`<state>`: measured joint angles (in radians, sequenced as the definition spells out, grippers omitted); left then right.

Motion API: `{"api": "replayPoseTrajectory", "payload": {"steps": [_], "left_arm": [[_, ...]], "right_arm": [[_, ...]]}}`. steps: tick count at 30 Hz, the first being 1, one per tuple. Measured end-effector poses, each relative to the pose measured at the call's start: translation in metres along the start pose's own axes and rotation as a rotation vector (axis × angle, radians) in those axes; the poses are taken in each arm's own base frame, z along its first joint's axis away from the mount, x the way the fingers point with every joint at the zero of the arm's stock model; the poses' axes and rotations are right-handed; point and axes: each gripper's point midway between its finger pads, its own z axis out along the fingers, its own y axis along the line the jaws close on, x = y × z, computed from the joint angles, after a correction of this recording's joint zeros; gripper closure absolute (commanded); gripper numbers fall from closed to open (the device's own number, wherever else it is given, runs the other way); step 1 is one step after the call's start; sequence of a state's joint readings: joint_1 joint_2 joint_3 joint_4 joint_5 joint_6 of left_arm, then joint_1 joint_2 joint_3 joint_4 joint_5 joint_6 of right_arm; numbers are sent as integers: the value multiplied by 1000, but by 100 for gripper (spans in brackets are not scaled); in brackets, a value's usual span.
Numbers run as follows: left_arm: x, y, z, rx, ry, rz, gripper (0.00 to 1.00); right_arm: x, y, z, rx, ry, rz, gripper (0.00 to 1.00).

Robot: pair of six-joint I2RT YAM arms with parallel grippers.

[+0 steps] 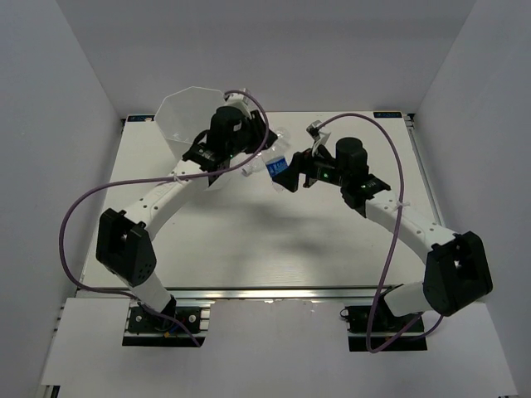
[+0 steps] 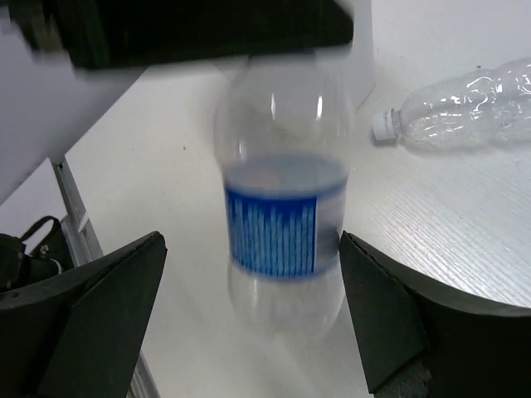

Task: Put the plastic bottles in the bin

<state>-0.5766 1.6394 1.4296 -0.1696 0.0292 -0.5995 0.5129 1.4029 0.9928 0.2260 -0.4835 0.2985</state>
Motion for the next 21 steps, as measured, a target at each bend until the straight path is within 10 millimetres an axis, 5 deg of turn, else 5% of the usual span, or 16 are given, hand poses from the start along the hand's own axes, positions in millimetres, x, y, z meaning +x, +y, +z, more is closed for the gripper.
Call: {"api": "replayPoseTrajectory", "payload": {"steps": [7, 15, 21], "left_arm": [[-93, 19, -7, -23, -166, 21, 100], [-210, 33, -42, -12, -393, 31, 100], [-245, 77, -64, -121, -489, 21, 90]], "right_arm": [[-8, 10, -18, 0, -3, -85, 11], [-25, 8, -35, 72, -56, -168, 11], [-10, -26, -27, 212, -20, -125, 11]]}}
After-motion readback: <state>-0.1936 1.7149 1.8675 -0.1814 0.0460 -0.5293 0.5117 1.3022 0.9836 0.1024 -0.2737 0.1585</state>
